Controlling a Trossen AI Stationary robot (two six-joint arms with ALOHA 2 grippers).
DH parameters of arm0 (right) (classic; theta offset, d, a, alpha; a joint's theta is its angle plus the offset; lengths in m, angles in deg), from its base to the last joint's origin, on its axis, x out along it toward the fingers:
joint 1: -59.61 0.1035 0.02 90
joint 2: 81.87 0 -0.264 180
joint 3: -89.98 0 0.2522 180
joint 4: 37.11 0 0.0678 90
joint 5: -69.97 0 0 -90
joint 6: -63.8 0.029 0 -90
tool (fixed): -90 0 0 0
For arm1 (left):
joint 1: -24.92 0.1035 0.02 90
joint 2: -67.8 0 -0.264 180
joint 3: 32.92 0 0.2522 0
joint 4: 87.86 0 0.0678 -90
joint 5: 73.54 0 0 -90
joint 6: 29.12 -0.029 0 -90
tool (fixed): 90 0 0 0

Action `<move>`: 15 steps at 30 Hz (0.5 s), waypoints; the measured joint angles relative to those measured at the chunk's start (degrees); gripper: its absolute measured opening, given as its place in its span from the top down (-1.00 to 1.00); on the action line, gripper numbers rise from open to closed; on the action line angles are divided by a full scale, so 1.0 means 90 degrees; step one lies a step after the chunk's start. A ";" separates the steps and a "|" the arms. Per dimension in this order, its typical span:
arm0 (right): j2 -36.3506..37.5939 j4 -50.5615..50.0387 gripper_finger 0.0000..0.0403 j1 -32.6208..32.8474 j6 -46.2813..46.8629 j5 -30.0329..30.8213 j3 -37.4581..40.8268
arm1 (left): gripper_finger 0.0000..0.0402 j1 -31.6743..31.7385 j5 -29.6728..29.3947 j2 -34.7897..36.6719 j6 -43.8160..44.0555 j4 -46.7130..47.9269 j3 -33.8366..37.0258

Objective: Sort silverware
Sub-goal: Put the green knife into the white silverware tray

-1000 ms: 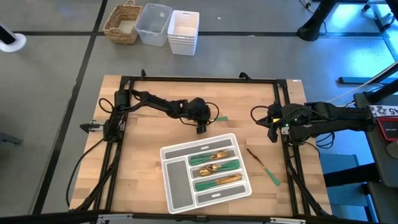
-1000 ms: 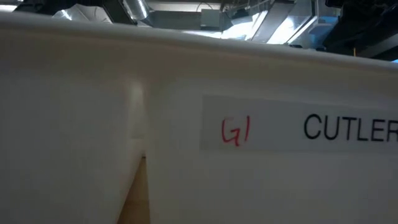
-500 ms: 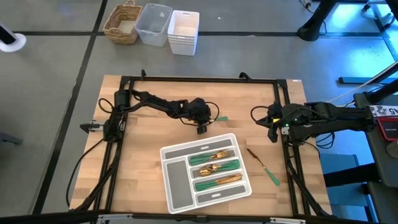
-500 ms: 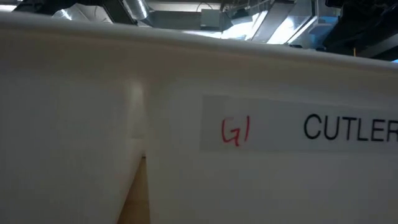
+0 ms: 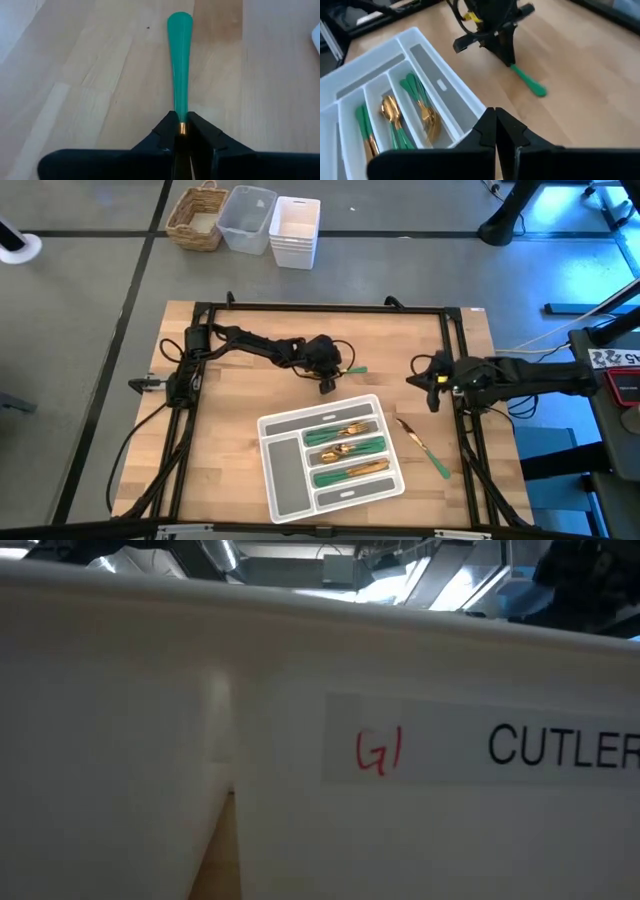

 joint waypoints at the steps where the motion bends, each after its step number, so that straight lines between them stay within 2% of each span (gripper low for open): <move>1: 0.0037 0.0146 1.00 0.0000 0.0096 -0.0005 0.0174 | 0.88 0.0000 0.0005 0.0001 0.0000 0.0019 -0.0013; 8: -0.0027 0.1100 1.00 0.0000 0.0408 -0.0128 0.1053 | 0.94 0.0000 0.0037 0.0034 -0.0010 0.0165 -0.0026; 15: -0.0098 0.1364 1.00 0.0000 0.0429 -0.0204 0.1209 | 1.00 0.0005 0.0038 0.0044 -0.0015 0.0189 -0.0029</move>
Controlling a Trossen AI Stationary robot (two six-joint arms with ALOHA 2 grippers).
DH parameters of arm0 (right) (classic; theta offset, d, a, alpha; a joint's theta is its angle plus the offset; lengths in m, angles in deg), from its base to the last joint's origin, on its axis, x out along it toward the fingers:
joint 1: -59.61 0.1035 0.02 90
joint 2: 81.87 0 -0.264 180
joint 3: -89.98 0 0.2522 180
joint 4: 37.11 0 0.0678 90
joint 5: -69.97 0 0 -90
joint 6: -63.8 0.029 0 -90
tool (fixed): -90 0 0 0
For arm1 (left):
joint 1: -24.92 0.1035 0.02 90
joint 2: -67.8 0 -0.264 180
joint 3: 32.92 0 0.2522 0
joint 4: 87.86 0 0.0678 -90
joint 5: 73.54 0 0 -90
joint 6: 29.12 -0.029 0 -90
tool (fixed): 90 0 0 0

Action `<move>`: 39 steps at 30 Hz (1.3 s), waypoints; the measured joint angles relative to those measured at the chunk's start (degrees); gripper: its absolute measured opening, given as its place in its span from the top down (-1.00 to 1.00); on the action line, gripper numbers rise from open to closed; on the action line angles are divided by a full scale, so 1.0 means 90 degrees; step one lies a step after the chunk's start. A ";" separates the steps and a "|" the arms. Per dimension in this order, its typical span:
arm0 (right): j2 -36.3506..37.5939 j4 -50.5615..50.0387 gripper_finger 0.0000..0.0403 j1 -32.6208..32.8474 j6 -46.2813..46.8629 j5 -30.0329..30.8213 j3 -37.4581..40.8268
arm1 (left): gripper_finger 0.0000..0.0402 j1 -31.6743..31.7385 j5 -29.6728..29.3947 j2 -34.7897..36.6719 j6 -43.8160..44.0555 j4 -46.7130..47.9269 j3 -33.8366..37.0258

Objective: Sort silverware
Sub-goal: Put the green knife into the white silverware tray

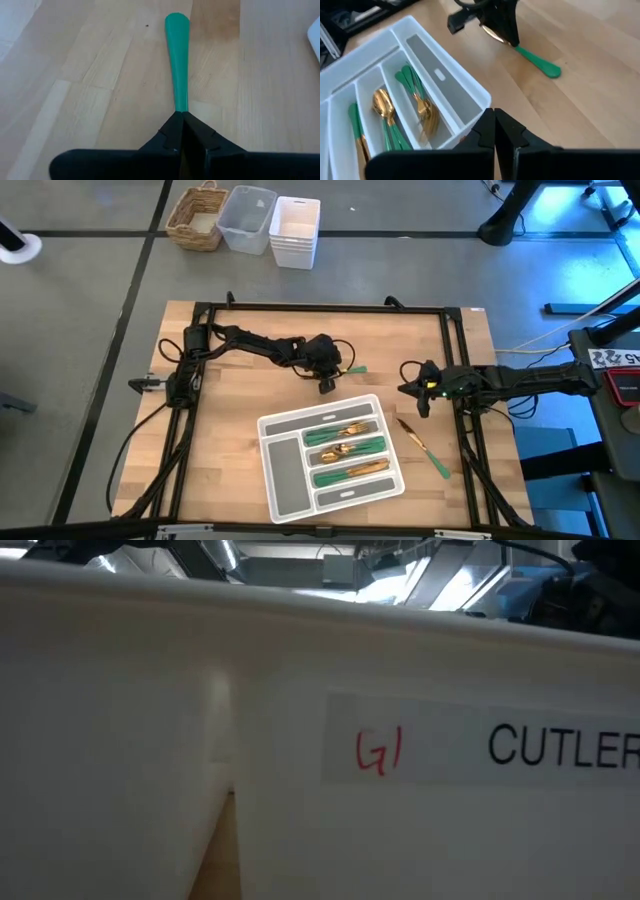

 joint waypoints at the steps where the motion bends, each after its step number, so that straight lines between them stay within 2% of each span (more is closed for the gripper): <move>1: 0.0000 0.0075 1.00 0.0000 -0.0005 0.0000 0.0000 | 1.00 0.0000 0.0002 0.0000 -0.0005 0.0002 0.0000; 7: 0.0000 0.0187 1.00 0.0000 -0.0012 0.0002 0.0000 | 0.91 -0.0011 0.0000 0.0002 -0.0149 0.0002 0.0000; 15: 0.0000 0.0185 1.00 0.0000 -0.0016 0.0007 0.0000 | 0.60 -0.0104 -0.0024 0.0002 -0.0299 0.0027 0.0000; 23: 0.0000 0.0177 1.00 0.0000 -0.0018 0.0017 -0.0002 | 0.45 -0.0151 -0.0505 -0.0312 -0.0469 -0.0084 -0.0034; 28: 0.0000 0.0173 1.00 0.0000 -0.0019 0.0015 -0.0002 | 0.48 -0.0150 -0.0554 -0.0440 -0.0515 0.0025 -0.0048; 35: 0.0000 0.0173 1.00 0.0002 -0.0019 0.0012 -0.0002 | 0.88 -0.0080 -0.0595 -0.0444 -0.0263 0.0221 -0.0053; 39: 0.0000 0.0173 1.00 0.0002 -0.0019 0.0012 -0.0002 | 0.91 -0.0006 -0.0162 -0.0446 0.0027 0.0122 -0.0032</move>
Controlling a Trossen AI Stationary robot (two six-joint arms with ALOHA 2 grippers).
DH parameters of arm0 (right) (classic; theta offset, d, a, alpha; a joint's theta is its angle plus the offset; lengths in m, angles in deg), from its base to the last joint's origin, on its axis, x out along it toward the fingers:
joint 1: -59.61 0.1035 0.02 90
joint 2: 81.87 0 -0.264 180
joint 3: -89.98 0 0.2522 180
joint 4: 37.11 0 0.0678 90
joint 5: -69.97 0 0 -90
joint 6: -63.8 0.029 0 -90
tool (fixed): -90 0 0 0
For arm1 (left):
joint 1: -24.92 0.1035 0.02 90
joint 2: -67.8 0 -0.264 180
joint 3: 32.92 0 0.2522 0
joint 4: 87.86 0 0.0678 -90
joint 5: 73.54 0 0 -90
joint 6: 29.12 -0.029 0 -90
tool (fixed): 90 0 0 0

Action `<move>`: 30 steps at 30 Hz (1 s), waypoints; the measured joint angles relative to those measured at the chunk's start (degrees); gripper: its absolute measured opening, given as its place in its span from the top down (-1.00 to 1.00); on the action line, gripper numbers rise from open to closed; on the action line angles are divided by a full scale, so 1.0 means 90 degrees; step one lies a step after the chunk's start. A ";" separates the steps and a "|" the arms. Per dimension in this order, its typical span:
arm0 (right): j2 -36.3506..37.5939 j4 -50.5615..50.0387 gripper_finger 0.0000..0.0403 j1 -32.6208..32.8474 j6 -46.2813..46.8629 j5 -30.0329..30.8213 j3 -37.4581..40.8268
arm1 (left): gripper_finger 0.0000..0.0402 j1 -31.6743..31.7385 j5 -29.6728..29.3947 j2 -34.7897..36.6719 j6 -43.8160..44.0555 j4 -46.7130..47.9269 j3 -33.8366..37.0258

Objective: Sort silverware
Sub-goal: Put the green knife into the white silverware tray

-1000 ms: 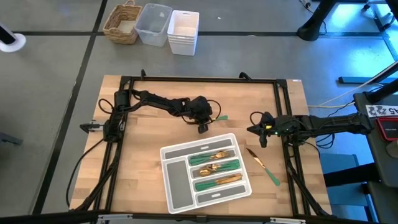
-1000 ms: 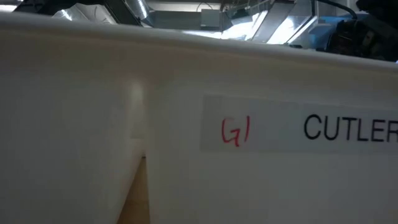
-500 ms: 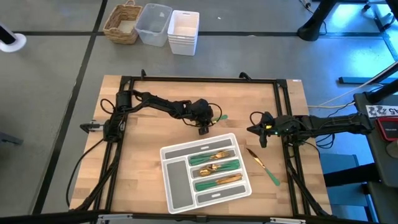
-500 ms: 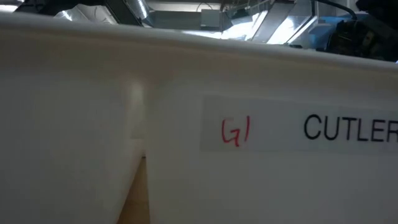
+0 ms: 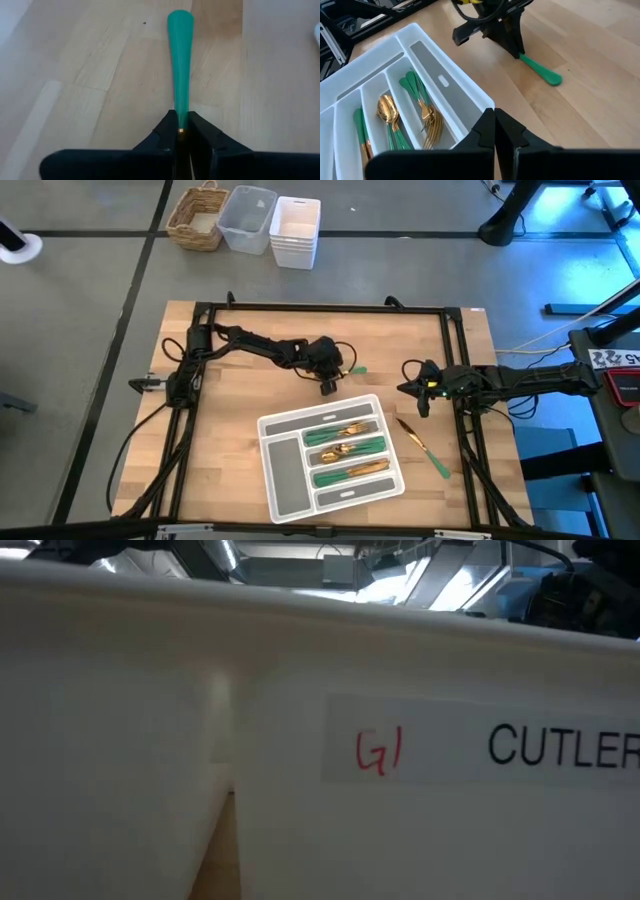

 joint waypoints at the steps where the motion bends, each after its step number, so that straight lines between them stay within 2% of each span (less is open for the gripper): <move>1: 0.0000 0.0002 1.00 -0.0002 0.0000 0.0000 0.0000 | 0.89 0.0013 0.0121 -0.0004 0.0055 -0.0044 0.0006; 4: -0.0002 0.0004 1.00 -0.0001 0.0000 0.0000 0.0000 | 0.85 0.0029 0.0354 -0.0015 0.0173 -0.0135 0.0023; 10: -0.0002 0.0010 1.00 0.0000 0.0000 0.0020 0.0000 | 0.88 0.0115 0.0401 0.0229 0.0411 -0.0148 0.0038; 17: -0.0288 0.0486 1.00 -0.0002 -0.0008 0.0587 -0.0002 | 0.84 0.0257 0.0591 0.0458 0.0461 -0.0020 0.0058; 24: -0.1151 0.1703 1.00 -0.0002 -0.0497 0.0845 -0.0015 | 0.87 0.0259 0.0801 0.0461 0.0660 -0.0119 0.0054; 30: -0.1948 0.1938 1.00 -0.0002 -0.0525 0.0846 -0.0012 | 0.84 0.0276 0.1167 0.0473 0.0792 -0.0117 -0.0066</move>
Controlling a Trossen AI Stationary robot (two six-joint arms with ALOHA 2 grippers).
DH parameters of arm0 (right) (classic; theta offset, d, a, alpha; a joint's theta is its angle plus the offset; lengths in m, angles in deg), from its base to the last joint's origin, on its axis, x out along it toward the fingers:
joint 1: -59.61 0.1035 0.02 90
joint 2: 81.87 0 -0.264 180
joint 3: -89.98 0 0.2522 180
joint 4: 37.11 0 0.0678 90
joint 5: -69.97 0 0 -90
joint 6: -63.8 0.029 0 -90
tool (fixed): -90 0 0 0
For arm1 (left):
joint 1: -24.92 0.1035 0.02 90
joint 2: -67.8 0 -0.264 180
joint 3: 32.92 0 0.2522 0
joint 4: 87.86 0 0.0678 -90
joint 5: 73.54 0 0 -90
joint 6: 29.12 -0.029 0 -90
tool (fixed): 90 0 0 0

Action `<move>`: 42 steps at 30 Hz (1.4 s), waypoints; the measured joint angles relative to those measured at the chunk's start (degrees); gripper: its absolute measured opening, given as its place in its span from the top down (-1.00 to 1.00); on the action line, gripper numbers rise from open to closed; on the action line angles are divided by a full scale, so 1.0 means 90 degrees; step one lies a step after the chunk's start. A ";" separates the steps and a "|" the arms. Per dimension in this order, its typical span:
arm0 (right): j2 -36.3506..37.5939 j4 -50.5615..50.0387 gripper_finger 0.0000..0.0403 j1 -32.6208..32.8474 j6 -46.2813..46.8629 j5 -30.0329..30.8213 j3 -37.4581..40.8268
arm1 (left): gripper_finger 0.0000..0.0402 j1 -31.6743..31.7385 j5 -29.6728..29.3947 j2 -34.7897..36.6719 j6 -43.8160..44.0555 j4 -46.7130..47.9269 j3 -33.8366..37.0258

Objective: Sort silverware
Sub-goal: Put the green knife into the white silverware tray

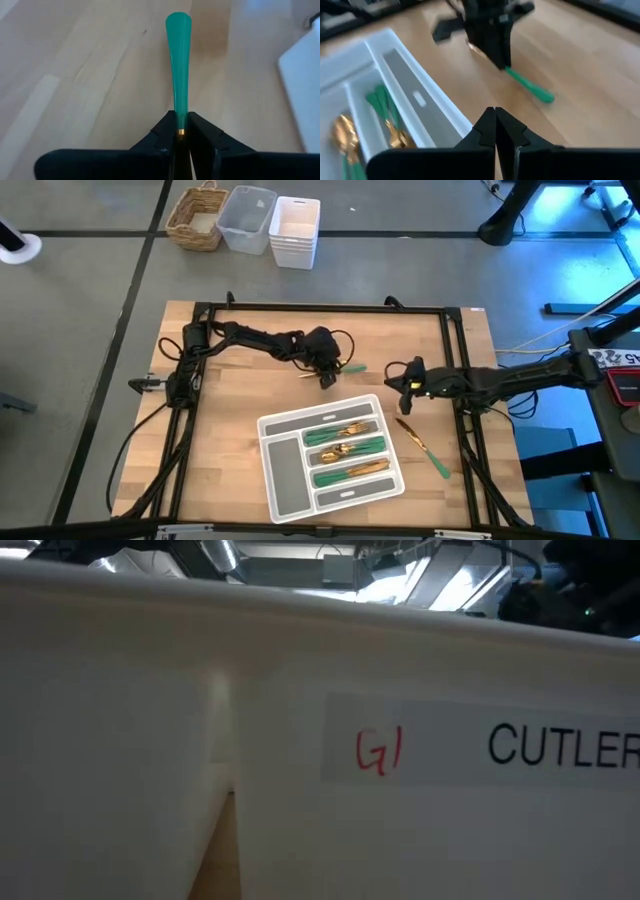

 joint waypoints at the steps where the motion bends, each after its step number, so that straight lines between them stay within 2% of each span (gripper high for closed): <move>1: -0.0141 0.0008 1.00 0.0000 0.0000 0.0004 0.0000 | 0.84 0.0000 0.0063 0.0000 0.0049 -0.0003 -0.0045; 7: -0.0981 0.0458 1.00 0.0000 -0.0163 -0.0012 0.0000 | 0.83 0.0012 0.0629 0.0012 0.0242 -0.0027 -0.0359; 12: -0.1070 0.0666 1.00 0.0000 -0.0529 -0.0243 -0.0014 | 0.87 0.0012 0.1555 0.0027 0.0830 -0.0025 -0.0682; 17: -0.0669 0.0566 1.00 0.0005 -0.0954 -0.0652 -0.0214 | 0.86 -0.0055 0.2827 0.0034 0.1506 -0.0004 -0.0818; 20: -0.0324 0.0370 1.00 0.0005 -0.1253 -0.0850 -0.0411 | 0.86 -0.0207 0.3323 0.0034 0.1894 0.0012 -0.0818; 28: 0.0705 -0.0856 1.00 0.0005 -0.1445 -0.0870 -0.0820 | 0.87 -0.1023 0.3585 0.0034 0.2580 0.0003 -0.0820; 31: 0.1135 -0.1199 1.00 0.0005 -0.1447 -0.0890 -0.0853 | 0.85 -0.1425 0.3416 0.0034 0.2740 -0.0008 -0.0824; 34: 0.1452 -0.1520 1.00 0.0005 -0.1444 -0.0890 -0.0865 | 0.86 -0.1891 0.2831 0.0034 0.2879 -0.0025 -0.0825; 37: 0.1628 -0.1794 1.00 0.0005 -0.1323 -0.0892 -0.0863 | 0.87 -0.2365 0.1928 0.0034 0.2930 -0.0029 -0.0825; 42: 0.1701 -0.2333 1.00 0.0005 -0.0901 -0.0895 -0.0862 | 0.83 -0.3039 0.0042 0.0034 0.3215 -0.0032 -0.0825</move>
